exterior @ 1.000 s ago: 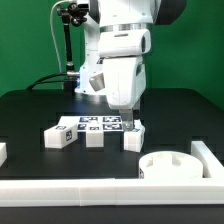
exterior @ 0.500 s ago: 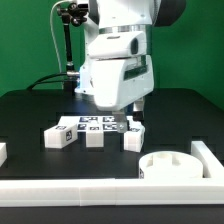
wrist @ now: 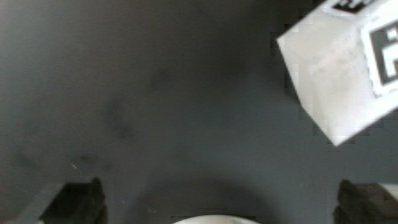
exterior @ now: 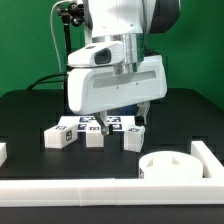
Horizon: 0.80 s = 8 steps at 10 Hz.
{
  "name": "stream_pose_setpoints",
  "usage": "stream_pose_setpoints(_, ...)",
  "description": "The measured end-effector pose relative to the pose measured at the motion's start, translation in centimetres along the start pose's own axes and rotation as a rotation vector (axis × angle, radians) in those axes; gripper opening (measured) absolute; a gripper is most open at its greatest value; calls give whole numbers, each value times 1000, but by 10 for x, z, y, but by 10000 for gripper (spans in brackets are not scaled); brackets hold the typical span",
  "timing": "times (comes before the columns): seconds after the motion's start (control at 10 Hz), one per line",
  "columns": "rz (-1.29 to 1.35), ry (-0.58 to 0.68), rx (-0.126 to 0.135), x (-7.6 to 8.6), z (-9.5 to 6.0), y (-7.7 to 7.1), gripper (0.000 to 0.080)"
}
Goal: Assemble stool
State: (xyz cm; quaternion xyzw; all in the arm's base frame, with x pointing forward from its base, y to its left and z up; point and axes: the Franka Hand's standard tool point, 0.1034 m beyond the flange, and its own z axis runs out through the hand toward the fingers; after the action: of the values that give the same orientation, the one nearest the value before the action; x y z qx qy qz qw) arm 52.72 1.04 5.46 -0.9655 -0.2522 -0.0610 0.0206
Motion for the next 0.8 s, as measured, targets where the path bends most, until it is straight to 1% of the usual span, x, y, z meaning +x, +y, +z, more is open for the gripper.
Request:
stream_pose_setpoints(0.3,241,7,12,1,0,-2,649)
stream_pose_setpoints(0.5,452,8,5,0,-5,-1,649)
stream_pose_setpoints(0.7,692,11,16,0,-5,-3,649)
stream_pose_setpoints(0.8,763,18,12,1,-5,-4,649)
